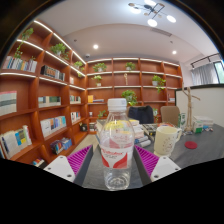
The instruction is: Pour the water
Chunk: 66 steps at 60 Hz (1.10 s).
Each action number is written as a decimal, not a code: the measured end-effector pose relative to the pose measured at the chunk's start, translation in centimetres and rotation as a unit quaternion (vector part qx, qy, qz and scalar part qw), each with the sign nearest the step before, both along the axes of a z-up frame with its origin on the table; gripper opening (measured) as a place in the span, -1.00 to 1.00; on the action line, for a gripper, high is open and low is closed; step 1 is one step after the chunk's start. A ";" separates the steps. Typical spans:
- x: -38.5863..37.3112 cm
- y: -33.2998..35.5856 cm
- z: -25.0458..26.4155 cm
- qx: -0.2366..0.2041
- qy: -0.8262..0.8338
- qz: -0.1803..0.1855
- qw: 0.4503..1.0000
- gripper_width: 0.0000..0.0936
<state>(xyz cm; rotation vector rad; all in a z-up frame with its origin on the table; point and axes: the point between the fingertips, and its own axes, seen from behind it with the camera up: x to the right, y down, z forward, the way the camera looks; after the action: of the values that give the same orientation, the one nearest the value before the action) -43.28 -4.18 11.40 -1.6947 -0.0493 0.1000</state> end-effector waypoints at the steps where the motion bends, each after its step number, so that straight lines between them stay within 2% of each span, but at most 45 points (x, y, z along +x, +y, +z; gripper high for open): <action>1: -0.1 0.2 -0.1 -0.001 0.001 0.001 1.000 0.78; 6: 0.5 1.1 -0.2 -0.003 -0.009 -0.013 1.000 0.45; 9: 1.8 1.3 -0.5 -0.011 -0.031 -0.037 0.999 0.10; 11: 2.2 1.3 -1.0 -0.008 -0.040 -0.032 0.999 0.10; 17: 2.0 1.3 -1.0 -0.012 -0.035 -0.018 0.999 -0.13; 23: 2.7 1.3 -0.9 -0.014 -0.003 -0.019 1.000 -0.30; 33: 3.2 1.7 -0.9 -0.017 0.028 -0.018 0.999 -0.29; 37: 3.7 1.8 -0.8 -0.026 0.051 -0.028 0.998 -0.30; 41: 4.3 2.4 -0.5 -0.037 0.098 -0.033 0.994 -0.30; 48: 4.8 4.0 1.7 -0.038 0.229 -0.020 0.973 -0.29; 55: 6.3 6.2 3.7 -0.031 0.376 -0.009 0.926 -0.30; 66: 8.3 9.6 6.3 -0.025 0.597 0.000 0.802 -0.30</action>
<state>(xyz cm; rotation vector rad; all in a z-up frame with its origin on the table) -34.96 5.42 17.70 -1.4136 0.9055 1.1573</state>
